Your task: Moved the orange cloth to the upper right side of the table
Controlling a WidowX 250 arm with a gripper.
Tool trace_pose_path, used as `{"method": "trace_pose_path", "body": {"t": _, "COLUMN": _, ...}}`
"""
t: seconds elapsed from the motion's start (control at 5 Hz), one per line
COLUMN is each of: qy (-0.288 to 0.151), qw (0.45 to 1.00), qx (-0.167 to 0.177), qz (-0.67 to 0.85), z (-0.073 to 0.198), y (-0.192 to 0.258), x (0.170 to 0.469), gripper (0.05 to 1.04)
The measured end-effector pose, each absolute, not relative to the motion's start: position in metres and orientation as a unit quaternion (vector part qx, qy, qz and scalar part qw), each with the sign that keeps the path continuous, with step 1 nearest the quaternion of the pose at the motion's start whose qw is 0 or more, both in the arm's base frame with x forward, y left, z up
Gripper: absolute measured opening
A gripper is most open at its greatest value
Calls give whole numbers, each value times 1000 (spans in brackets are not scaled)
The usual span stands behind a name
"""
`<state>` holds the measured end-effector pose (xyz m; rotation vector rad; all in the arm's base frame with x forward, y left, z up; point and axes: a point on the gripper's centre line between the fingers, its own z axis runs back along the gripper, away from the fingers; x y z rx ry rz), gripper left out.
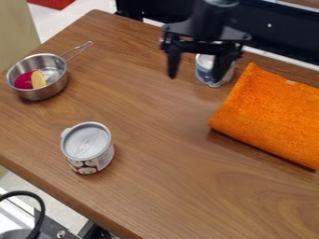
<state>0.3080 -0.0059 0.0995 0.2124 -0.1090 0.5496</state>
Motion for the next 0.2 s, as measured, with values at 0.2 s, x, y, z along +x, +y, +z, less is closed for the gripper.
{"method": "trace_pose_path", "body": {"t": 0.2, "qy": -47, "qw": 975, "qx": 88, "qz": 198, "z": 91, "y": 22, "x": 300, "gripper": 995}}
